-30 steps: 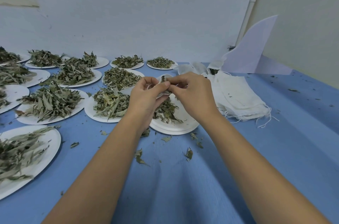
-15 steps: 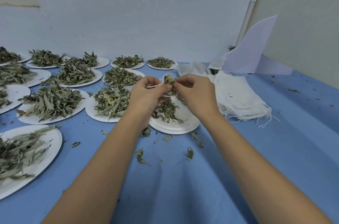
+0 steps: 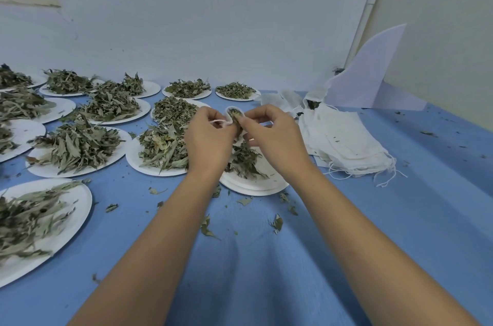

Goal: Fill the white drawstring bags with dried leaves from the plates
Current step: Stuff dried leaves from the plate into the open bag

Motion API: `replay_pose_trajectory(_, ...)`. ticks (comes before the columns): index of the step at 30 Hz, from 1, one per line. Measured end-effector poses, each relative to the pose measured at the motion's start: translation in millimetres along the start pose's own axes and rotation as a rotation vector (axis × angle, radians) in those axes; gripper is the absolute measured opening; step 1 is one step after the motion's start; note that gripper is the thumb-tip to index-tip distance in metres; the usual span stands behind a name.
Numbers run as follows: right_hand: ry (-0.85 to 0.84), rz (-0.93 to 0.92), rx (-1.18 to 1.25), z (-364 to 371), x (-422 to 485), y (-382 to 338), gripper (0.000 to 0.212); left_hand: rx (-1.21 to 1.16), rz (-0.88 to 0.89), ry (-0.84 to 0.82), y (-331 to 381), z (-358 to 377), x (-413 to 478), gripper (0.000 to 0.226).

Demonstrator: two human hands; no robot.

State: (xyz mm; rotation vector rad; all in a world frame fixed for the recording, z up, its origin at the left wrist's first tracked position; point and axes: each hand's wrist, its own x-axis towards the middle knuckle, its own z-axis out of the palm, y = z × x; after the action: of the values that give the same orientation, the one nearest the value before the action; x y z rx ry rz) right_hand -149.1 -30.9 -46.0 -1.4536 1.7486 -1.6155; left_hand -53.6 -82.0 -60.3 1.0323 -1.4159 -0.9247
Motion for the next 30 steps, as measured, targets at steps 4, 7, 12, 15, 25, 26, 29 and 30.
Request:
replay_pose_trajectory(4,0.093,-0.002,-0.025,-1.5,1.8,4.5,0.01,-0.072,-0.005,-0.095,4.4,1.2,-1.3,0.022)
replay_pose_trajectory(7,0.164,0.026,-0.006,-6.2,5.2,8.6,0.012,-0.139,-0.061,-0.169,7.3,0.9,0.1,0.019)
replay_pose_trajectory(12,0.243,0.045,-0.071,-9.2,8.8,11.1,0.021,-0.161,-0.05,-0.343,11.4,-0.6,-1.4,0.02)
replay_pose_trajectory(15,0.242,0.034,-0.072,-10.5,9.3,11.6,0.023,-0.153,-0.02,-0.404,12.2,-0.1,-3.1,0.021)
replay_pose_trajectory(25,-0.061,0.207,0.259,-18.2,11.6,2.4,0.027,-0.266,-0.113,-0.189,5.3,-1.9,5.0,0.019)
replay_pose_trajectory(26,-0.097,0.187,0.187,-19.3,11.7,3.0,0.036,-0.266,-0.113,-0.173,5.5,-2.9,5.9,0.018)
replay_pose_trajectory(29,-0.097,0.103,0.033,-17.7,10.8,5.2,0.049,-0.248,-0.088,-0.192,7.1,-4.7,5.1,0.018)
replay_pose_trajectory(30,-0.082,0.091,0.032,-16.6,10.4,6.2,0.049,-0.238,-0.065,-0.214,8.0,-4.7,3.5,0.018)
